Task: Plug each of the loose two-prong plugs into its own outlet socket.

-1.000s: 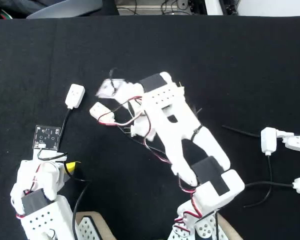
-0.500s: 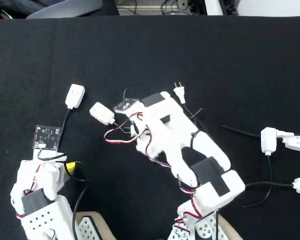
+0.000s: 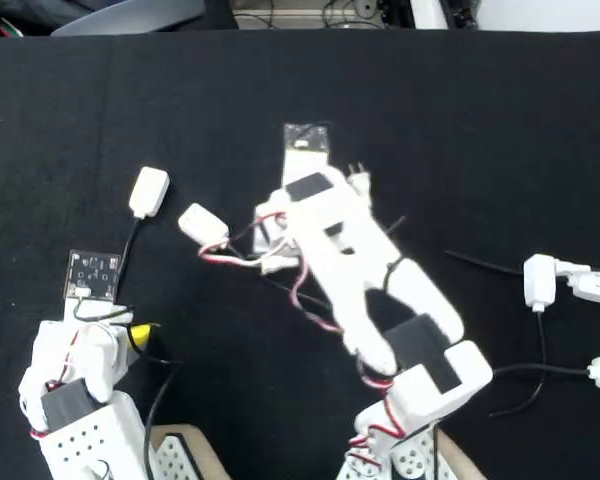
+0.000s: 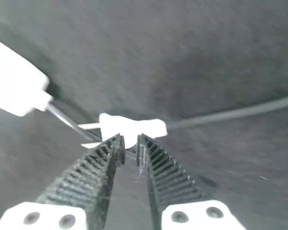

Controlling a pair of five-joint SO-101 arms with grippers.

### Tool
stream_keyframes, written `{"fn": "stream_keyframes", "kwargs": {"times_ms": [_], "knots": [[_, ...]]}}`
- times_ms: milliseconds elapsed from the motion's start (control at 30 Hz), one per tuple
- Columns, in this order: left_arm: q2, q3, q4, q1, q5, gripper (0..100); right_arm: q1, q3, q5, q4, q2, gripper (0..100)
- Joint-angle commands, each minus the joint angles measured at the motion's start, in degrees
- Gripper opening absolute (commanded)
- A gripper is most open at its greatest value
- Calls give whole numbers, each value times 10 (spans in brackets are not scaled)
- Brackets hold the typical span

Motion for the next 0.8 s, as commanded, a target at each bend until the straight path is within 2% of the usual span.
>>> {"fn": "stream_keyframes", "kwargs": {"times_ms": [0,100,167,500,767], "knots": [[-3,-1,-9,7,-7,374,-17,11,-86,-47,-23,134],[-3,-1,-9,7,-7,374,-17,37,-189,-84,-21,248],[-3,-1,-9,7,-7,374,-15,46,-231,-99,-15,273],[-3,0,-10,7,-7,374,-10,48,-244,-98,-7,139],[-3,0,-11,7,-7,374,7,58,-241,-85,15,134]]}}
